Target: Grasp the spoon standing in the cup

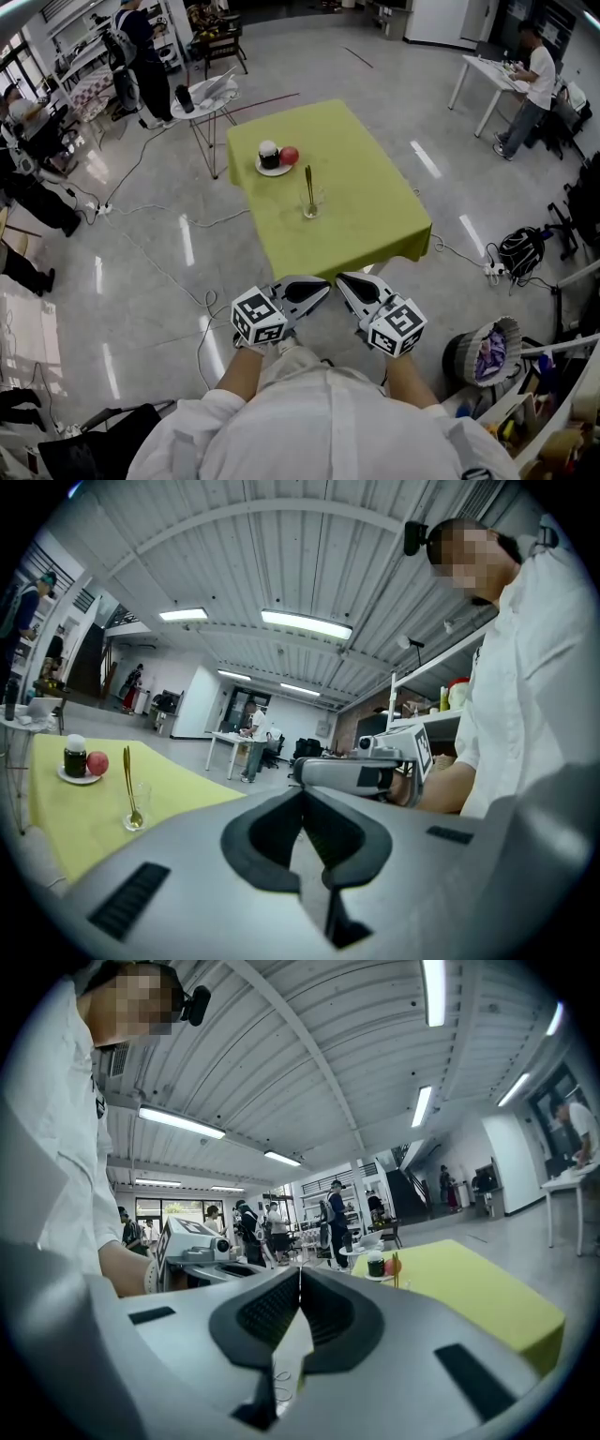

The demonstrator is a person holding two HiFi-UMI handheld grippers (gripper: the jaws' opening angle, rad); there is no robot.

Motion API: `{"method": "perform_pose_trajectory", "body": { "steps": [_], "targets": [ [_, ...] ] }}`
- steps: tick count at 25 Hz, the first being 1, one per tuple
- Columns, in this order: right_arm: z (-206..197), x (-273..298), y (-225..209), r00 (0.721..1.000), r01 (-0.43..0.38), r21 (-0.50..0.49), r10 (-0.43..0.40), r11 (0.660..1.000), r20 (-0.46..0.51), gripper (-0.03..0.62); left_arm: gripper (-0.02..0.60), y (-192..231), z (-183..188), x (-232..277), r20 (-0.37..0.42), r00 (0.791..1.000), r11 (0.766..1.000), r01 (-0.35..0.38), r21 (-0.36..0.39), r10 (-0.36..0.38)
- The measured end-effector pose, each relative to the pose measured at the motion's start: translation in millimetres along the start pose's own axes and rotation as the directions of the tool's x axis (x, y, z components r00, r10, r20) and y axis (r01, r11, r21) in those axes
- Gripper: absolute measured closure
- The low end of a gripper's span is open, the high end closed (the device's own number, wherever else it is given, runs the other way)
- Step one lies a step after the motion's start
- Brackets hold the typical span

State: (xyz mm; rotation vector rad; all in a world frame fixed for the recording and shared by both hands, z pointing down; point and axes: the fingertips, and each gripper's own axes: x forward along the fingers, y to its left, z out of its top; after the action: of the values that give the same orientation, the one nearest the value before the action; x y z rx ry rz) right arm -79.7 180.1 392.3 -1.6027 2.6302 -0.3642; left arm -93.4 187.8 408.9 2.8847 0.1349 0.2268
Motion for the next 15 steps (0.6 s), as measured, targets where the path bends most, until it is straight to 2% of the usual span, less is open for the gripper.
{"method": "perform_pose_trajectory", "body": {
  "steps": [8, 15],
  "targets": [
    [0, -1, -14, 1.0, -0.001, -0.006, 0.001, 1.0, -0.014, 0.589, 0.577, 9, -3, 11, -0.003, 1.0, 1.0, 0.005, -0.021, -0.005],
    [0, 17, -47, 0.998, -0.007, -0.047, 0.004, 0.999, -0.06, 0.589, 0.577, 46, 2, 31, 0.022, 1.0, 1.0, 0.001, -0.03, 0.0]
  ]
}}
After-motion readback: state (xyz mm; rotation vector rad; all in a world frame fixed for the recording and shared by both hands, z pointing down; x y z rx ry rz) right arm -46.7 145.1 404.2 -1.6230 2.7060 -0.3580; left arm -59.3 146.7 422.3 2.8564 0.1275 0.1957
